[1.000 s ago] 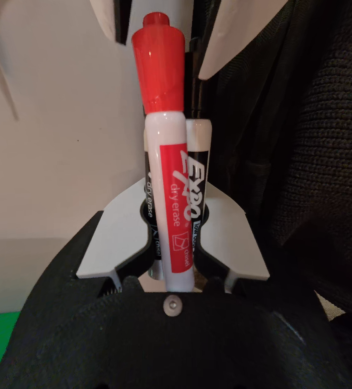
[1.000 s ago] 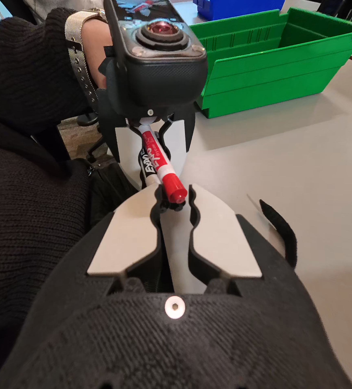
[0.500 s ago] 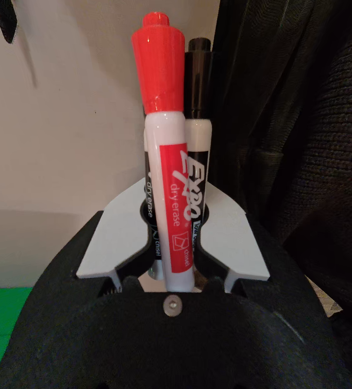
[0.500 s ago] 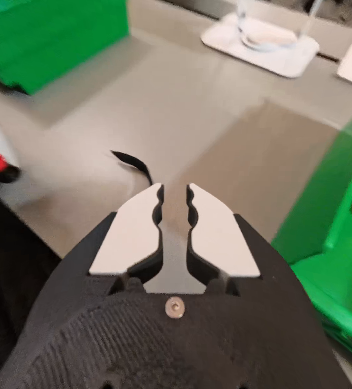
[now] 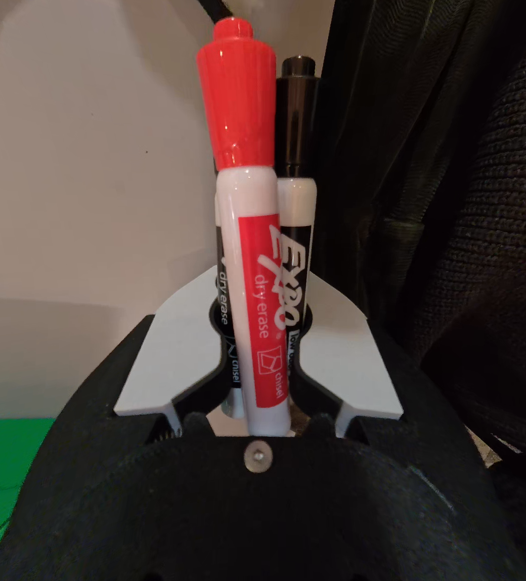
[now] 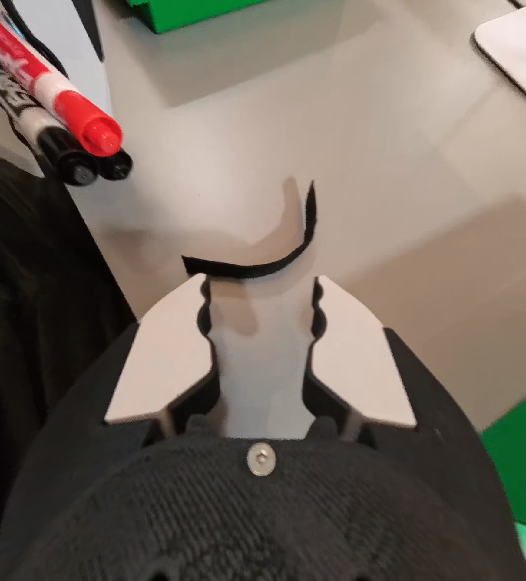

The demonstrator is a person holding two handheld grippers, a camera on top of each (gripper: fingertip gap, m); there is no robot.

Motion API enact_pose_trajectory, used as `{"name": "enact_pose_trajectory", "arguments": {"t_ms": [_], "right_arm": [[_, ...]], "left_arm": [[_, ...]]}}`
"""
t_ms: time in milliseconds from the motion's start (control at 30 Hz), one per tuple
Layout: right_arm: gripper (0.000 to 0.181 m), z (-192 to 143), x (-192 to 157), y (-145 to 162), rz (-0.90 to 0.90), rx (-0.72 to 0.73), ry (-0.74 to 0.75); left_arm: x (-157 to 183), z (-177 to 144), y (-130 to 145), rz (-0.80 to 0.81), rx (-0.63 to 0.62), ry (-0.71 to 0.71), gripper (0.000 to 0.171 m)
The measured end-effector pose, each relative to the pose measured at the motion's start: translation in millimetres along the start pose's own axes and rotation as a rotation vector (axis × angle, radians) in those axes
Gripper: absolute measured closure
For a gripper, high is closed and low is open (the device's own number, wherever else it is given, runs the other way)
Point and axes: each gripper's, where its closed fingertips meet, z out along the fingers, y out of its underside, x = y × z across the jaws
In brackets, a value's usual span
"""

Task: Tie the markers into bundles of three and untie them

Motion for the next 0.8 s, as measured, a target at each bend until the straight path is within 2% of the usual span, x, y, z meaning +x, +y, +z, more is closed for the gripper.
{"name": "enact_pose_trajectory", "arguments": {"t_ms": [67,133,200,267,367,467,600,667,733,800], "right_arm": [[0.101,5.1,8.0,3.8,0.001,-0.009,-0.01],[0.087,14.6,0.4,0.9,-0.019,-0.004,-0.102],[0.079,23.8,-5.9,1.4,-0.115,-0.023,-0.158],[0.075,33.4,0.0,2.6,-0.234,-0.045,-0.131],[0.078,45.3,1.2,-0.8,-0.316,-0.052,-0.176],[0.076,55.4,-7.9,-9.4,-0.285,-0.06,-0.287],[0.072,68.8,-7.2,-6.2,-0.262,-0.117,-0.343],[0.079,68.4,-7.6,-5.2,-0.231,-0.115,-0.365],[0.099,64.6,-5.2,-4.3,-0.225,-0.115,-0.358],[0.105,62.0,-3.4,-2.4,-0.215,-0.122,-0.348]], "left_arm": [[-0.8,-1.1,0.5,-0.005,0.002,-0.001,0.127],[-1.0,-2.5,-0.2,-0.008,0.008,-0.001,0.127],[0.9,-3.6,-0.9,-0.003,0.015,0.003,0.127],[1.6,-4.3,-1.0,-0.002,0.015,0.004,0.127],[1.6,-4.0,-0.6,-0.004,0.013,0.005,0.128],[0.0,-2.7,0.8,-0.014,0.013,0.011,0.127],[-1.8,-0.9,4.4,-0.031,0.008,0.02,0.128],[-2.3,-0.9,5.7,-0.039,0.007,0.019,0.128],[-1.6,-1.6,6.5,-0.039,0.007,0.02,0.128],[-1.5,-2.5,6.2,-0.041,0.01,0.018,0.128]]}}
